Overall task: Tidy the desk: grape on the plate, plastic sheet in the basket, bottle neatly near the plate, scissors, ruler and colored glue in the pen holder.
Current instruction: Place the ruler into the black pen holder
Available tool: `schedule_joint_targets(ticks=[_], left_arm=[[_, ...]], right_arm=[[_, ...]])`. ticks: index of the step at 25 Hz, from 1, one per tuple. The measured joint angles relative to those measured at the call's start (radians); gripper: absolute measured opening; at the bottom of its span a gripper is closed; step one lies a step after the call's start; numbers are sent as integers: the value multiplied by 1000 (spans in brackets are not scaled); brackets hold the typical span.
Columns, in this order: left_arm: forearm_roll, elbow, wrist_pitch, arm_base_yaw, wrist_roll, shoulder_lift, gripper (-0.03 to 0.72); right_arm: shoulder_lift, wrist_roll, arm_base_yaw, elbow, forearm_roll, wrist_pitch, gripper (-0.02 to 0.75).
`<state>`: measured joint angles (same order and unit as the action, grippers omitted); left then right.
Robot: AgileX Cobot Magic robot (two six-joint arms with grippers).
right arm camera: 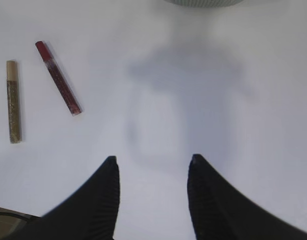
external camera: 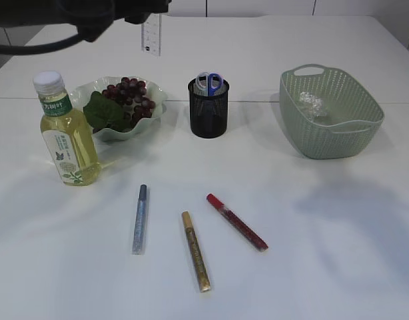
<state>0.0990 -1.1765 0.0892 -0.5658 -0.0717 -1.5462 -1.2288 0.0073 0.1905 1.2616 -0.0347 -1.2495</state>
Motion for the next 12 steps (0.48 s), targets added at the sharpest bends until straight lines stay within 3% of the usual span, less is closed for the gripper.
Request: schedule_joint_targets(ticks=[12], left_arm=[[36, 0, 217, 0, 0, -185, 281]], right_arm=[[0, 0, 0, 0, -2, 0, 363]])
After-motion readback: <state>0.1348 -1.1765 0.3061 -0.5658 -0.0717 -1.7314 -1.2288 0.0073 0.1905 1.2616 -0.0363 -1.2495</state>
